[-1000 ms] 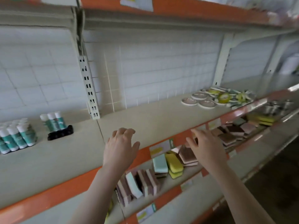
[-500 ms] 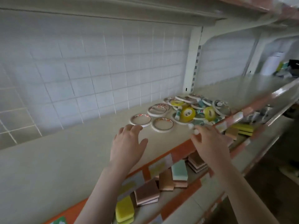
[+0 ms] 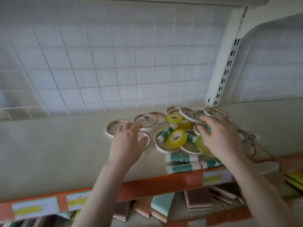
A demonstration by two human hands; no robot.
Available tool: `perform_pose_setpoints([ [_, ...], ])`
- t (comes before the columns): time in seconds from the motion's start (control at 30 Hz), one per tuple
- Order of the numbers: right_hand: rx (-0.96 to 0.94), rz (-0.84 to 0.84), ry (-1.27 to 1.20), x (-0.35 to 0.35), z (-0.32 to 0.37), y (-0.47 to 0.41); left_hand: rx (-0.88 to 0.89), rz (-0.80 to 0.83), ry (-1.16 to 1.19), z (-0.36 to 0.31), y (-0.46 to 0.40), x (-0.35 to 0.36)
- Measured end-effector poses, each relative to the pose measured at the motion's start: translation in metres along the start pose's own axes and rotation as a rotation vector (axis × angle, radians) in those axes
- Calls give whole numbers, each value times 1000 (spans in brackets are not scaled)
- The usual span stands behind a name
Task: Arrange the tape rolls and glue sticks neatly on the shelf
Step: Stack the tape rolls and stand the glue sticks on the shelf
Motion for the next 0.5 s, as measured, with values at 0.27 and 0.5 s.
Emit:
perform_pose_setpoints([
  [0.27,-145,78,-101,9,-31,-49,-85,-34,-63,-30,-5,12],
  [0.5,-291,278,-91,32,-28,-70,-113,-69,-55,-30,-14,15],
])
Point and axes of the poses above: each hand's wrist, its own y-axis away from the middle knuckle, its own x-axis out of the palm, z = x × y, the point moved 1 cm from there along -y, towards the middle knuckle, and after that the axes turned 1 degree about x, right-handed, at the moved point
